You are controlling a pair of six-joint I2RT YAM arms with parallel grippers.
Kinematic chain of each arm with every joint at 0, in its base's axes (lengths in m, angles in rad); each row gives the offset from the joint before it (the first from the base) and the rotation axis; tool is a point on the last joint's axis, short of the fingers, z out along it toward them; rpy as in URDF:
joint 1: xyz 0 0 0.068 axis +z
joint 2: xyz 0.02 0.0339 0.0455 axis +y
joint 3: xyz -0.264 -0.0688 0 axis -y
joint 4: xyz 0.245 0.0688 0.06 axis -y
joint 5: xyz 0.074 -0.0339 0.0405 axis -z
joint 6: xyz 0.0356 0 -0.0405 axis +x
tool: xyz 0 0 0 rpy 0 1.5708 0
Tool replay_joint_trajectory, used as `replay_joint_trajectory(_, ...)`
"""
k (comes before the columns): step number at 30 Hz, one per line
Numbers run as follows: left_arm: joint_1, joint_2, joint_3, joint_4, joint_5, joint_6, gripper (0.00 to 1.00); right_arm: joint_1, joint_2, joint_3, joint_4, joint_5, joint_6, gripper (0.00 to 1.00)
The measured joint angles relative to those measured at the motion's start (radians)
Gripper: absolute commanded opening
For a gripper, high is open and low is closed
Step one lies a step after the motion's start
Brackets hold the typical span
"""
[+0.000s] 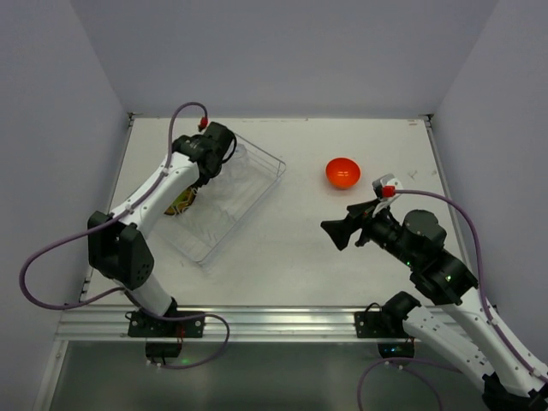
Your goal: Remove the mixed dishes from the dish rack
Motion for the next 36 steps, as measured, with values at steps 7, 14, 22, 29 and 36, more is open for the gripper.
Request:
replay_joint_trajectory(7, -0.056, -0.098, -0.002, 0.003, -0.032, -0.082, 0.0, 0.001, -0.016, -0.019, 0.012, 0.009, 0.003, 0.98)
replay_joint_trajectory(14, -0.084, -0.357, -0.134, 0.122, 0.112, -0.117, 0.0, 0.001, -0.032, -0.051, 0.059, 0.039, 0.018, 0.98)
replay_joint_trajectory(22, -0.086, -0.751, -0.406, 0.437, 0.577, -0.223, 0.0, 0.001, 0.026, -0.051, 0.125, -0.08, 0.071, 0.98)
replay_joint_trajectory(29, -0.086, -0.869, -0.772, 0.824, 1.013, -0.458, 0.0, 0.001, 0.064, -0.056, 0.199, -0.2, 0.158, 0.97)
replay_joint_trajectory(36, -0.087, -0.841, -1.154, 1.188, 1.273, -0.735, 0.0, 0.001, 0.191, -0.047, 0.177, -0.182, 0.175, 0.85)
